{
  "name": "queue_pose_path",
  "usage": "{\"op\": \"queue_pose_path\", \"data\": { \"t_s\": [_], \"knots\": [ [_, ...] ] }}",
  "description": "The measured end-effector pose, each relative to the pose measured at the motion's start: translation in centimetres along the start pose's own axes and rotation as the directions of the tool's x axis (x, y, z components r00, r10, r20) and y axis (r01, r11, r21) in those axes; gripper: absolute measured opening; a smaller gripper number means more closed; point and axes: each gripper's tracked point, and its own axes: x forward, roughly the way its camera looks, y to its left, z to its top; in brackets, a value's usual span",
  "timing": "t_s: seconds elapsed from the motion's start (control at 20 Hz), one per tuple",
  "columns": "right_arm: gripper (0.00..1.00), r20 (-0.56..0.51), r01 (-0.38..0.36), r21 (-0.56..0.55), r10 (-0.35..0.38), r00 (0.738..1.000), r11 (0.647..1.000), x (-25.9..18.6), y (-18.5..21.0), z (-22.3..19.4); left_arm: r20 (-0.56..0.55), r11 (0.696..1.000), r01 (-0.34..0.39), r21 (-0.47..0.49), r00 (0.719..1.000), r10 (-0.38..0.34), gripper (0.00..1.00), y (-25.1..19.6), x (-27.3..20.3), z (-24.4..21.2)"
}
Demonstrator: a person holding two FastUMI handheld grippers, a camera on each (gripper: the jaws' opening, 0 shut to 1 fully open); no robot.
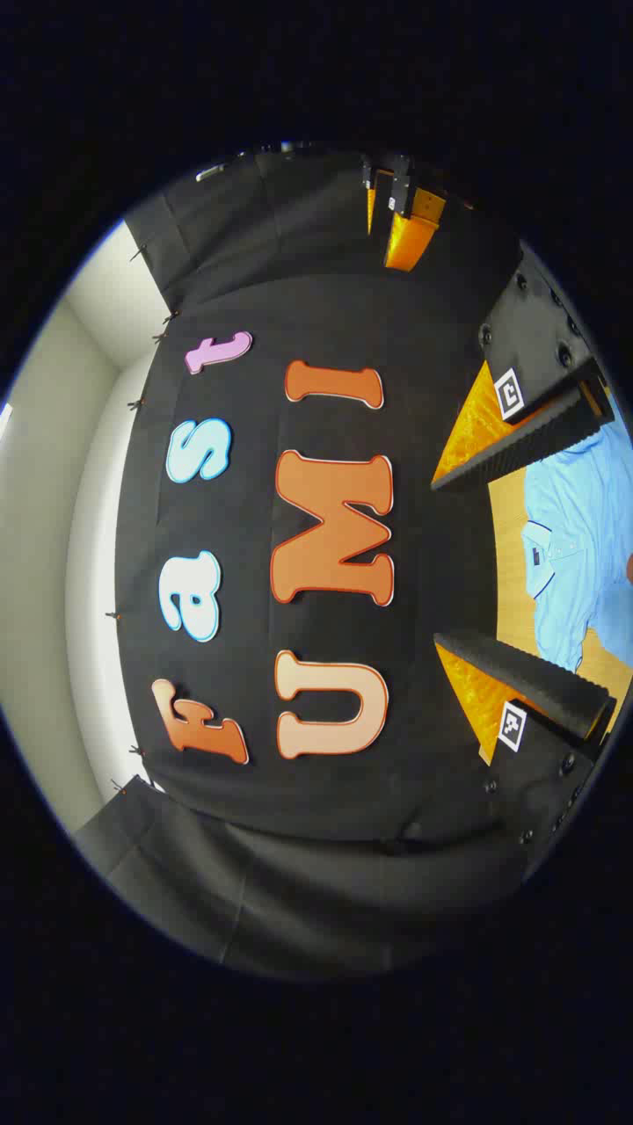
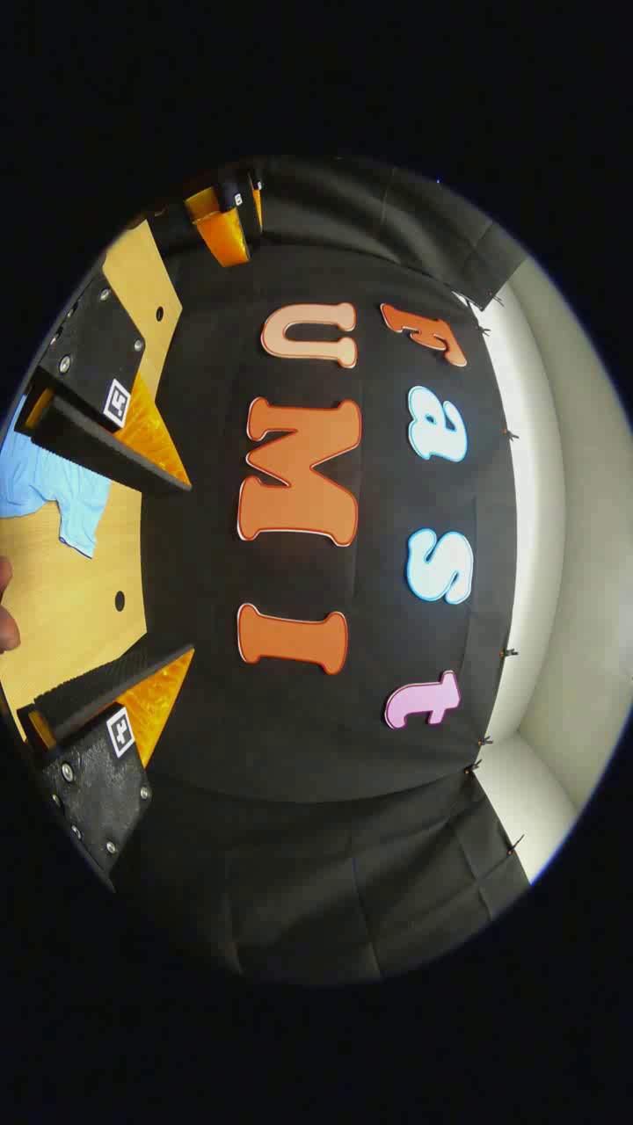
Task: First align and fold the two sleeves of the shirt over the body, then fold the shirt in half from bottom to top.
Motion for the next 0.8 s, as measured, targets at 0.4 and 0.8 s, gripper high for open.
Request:
{"op": "queue_pose_path", "data": {
  "t_s": [0.4,0.8],
  "knots": [
    [0.99,-0.017,-0.169,0.041,0.170,0.985,0.985,1.4,3.0,-1.8,0.000,0.992,-0.103,0.067,0.995,0.103,1.00,-0.1,-0.9,0.0],
    [0.99,-0.042,-0.062,0.048,0.064,0.997,0.997,3.9,3.8,-3.2,0.009,0.991,-0.042,0.127,0.999,0.041,1.00,0.7,2.1,-0.8]
  ]
}}
